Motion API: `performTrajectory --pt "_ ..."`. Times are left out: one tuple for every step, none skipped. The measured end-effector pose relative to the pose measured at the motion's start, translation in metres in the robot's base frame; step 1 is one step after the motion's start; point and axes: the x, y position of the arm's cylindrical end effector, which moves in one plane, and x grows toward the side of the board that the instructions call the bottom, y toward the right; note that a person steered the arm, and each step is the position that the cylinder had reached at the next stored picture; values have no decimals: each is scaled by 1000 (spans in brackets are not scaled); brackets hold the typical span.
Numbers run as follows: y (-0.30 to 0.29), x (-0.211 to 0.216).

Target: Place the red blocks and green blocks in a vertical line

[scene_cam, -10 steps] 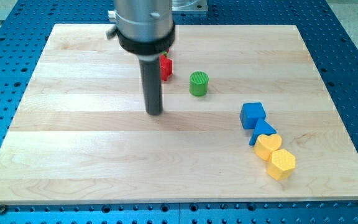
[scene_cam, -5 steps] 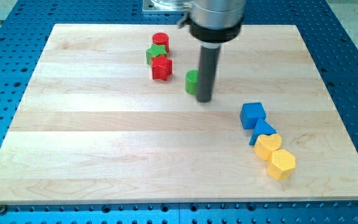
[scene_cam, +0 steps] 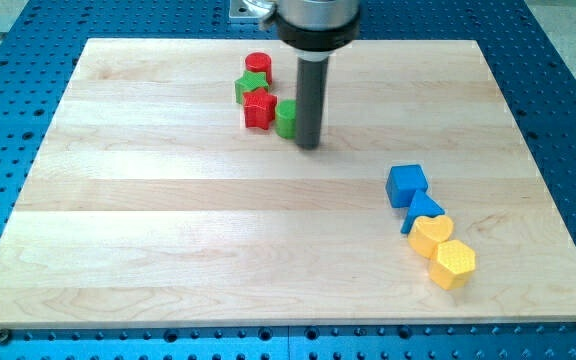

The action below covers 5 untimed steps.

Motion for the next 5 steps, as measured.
performTrajectory --pt "-9 3" --pt "47 -14" --pt "53 -50" --pt "32 -52" --pt "11 -49"
